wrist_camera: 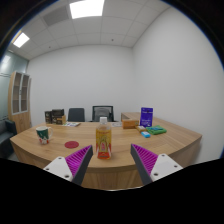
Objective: Pour water
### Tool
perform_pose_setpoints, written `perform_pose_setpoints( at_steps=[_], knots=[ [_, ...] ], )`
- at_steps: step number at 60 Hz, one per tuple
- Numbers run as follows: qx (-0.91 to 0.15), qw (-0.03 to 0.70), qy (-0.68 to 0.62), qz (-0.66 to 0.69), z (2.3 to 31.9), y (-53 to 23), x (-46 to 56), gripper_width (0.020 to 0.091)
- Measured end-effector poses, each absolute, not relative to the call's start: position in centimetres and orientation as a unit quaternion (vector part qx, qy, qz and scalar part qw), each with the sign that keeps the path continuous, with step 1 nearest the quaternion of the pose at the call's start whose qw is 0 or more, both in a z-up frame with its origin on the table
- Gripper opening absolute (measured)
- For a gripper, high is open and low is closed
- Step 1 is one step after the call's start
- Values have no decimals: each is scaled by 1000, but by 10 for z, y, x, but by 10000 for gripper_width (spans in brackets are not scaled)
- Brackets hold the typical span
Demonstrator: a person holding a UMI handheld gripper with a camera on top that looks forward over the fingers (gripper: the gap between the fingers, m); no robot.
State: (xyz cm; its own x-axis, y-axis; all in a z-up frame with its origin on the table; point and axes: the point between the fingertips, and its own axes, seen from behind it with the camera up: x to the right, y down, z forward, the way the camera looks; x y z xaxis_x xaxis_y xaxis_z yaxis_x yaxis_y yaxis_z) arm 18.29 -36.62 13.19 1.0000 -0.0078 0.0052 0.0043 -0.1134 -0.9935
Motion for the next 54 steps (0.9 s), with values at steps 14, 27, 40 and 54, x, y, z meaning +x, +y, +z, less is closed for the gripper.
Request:
perform_pose_setpoints(
  at_steps=[14, 27, 40, 54],
  knots=[
    [-750, 661, -9, 1, 90, -242, 144, 847],
    [-743, 669, 10, -19, 90, -171, 141, 850],
    [-724, 687, 37, -55, 89, -154, 151, 524],
    [-719, 679, -55, -139, 116, -164, 113, 460]
  ],
)
